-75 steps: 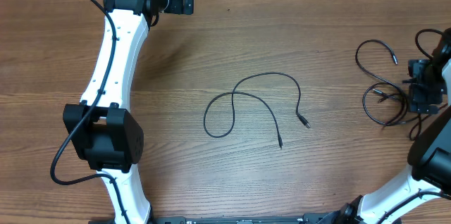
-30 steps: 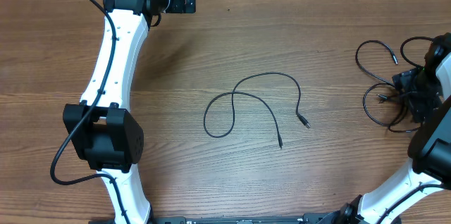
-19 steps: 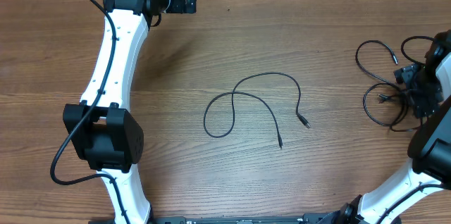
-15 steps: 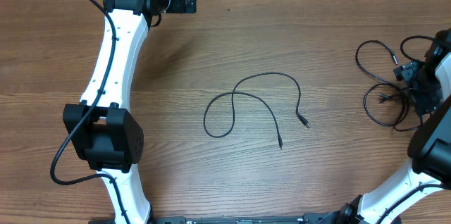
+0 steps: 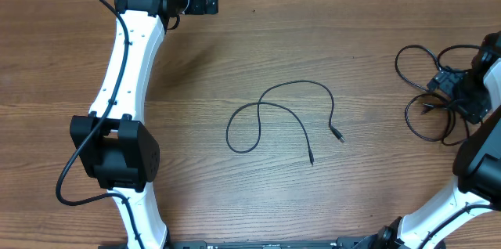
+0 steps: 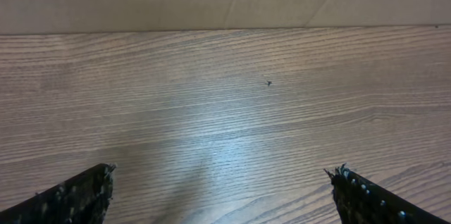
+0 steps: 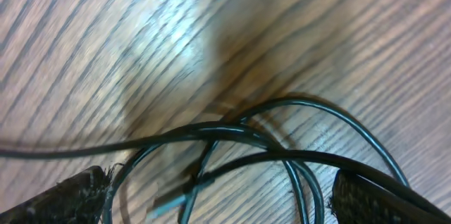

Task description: Untangle cables

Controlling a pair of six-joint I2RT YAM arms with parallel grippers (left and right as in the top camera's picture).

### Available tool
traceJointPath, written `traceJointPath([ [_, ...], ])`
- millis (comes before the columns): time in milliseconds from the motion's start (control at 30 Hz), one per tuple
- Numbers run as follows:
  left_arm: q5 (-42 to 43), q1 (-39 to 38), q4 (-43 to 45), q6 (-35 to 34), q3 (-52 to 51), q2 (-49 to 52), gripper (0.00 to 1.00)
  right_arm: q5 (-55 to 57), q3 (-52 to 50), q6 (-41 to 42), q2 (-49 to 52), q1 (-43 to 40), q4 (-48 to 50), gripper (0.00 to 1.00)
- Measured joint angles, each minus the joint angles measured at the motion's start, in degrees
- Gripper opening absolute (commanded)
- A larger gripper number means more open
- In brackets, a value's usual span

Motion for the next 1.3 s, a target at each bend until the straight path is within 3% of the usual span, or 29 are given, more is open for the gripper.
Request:
traceJointPath([
  [367, 0.09, 0.0, 0.0, -0.2, 0.0, 0.0, 0.99, -4.72, 0.0, -11.69, 0.0, 0.0, -1.57, 1.0],
  [633, 0.31, 0.0, 0.02, -0.42, 0.0, 0.0, 1.0, -5.44, 0.0, -12.79, 0.0, 0.0, -1.09, 1.0],
  [733, 0.31, 0.0, 0.02, -0.61, 0.0, 0.0, 1.0, -5.51, 0.0, -5.4, 0.0, 0.0, -0.24, 1.0],
  [1067, 0.48, 0.0, -0.02, -1.29, 0.0, 0.0, 1.0, -5.86, 0.0, 41.31, 0.04, 0.17, -0.96, 1.0],
  [1300, 1.27, 0.0, -0.02, -1.31, 0.0, 0.0, 1.0, -7.8, 0.0, 66.31, 1.95, 0.44, 0.28, 1.0],
])
